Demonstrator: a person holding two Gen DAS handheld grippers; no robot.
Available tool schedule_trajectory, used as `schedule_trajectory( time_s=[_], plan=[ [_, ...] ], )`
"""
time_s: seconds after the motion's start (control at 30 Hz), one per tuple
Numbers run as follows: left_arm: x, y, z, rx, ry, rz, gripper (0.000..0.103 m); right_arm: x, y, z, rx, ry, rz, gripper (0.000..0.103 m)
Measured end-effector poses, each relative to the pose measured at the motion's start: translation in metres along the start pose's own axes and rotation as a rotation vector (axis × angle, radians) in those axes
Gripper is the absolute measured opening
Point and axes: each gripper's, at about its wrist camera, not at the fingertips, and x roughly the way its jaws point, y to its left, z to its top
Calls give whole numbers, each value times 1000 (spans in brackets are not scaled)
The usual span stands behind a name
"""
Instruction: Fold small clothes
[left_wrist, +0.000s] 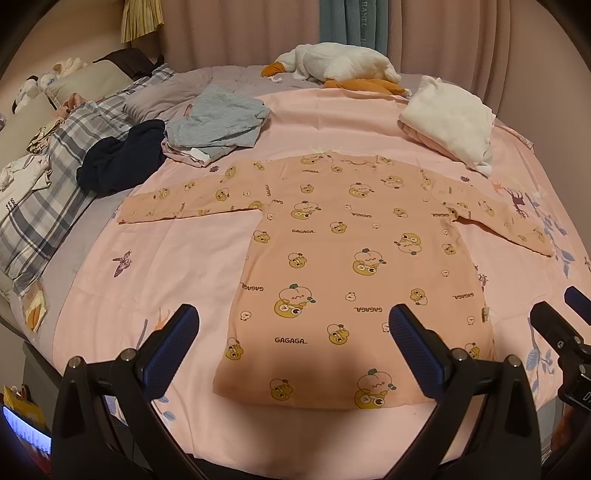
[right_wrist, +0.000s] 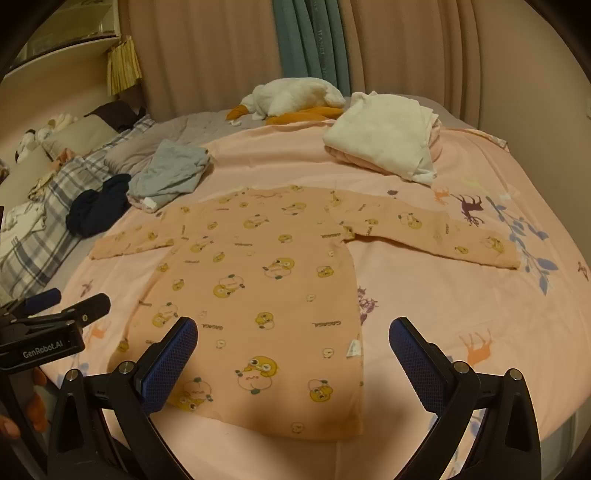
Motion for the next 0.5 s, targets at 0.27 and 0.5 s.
schedule_trajectory(
  time_s=[0.27,0.5],
  plan=[
    [0,-2,-1,5,-5,0,103,0,-1,-1,2,3,1,103],
    [-1,-4,-1,4,-5,-4,103,1,0,-2,2,2,1,103]
  ],
)
